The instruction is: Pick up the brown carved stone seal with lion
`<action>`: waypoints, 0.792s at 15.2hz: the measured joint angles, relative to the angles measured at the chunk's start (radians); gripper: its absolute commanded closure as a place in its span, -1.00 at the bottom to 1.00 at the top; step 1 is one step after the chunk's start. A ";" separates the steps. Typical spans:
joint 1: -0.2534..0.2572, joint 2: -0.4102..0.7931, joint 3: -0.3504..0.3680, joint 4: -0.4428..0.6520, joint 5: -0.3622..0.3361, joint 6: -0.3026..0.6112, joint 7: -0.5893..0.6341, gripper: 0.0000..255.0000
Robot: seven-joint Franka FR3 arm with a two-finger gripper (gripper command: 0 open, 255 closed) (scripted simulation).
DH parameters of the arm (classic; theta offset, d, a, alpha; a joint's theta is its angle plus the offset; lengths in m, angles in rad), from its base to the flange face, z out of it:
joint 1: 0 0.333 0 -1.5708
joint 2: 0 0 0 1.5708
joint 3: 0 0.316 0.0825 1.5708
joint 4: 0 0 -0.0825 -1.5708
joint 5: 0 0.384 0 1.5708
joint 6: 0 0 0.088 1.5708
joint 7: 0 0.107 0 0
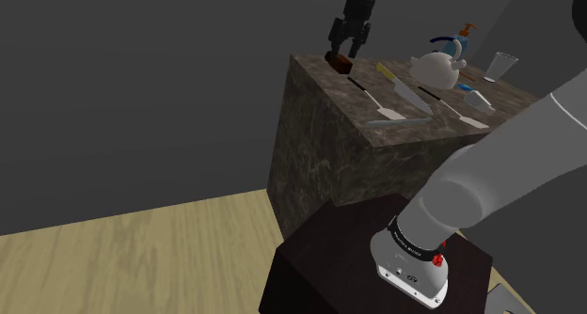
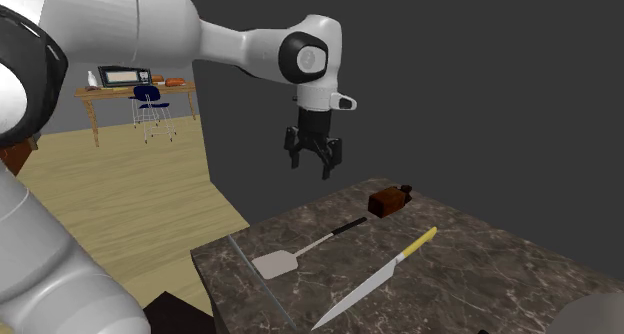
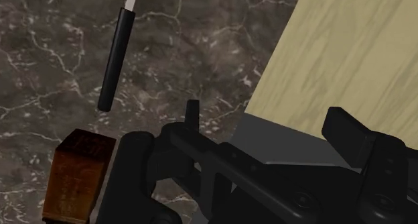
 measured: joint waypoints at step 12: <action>-0.093 0.408 -0.108 0.388 0.067 0.022 -0.110 -1.00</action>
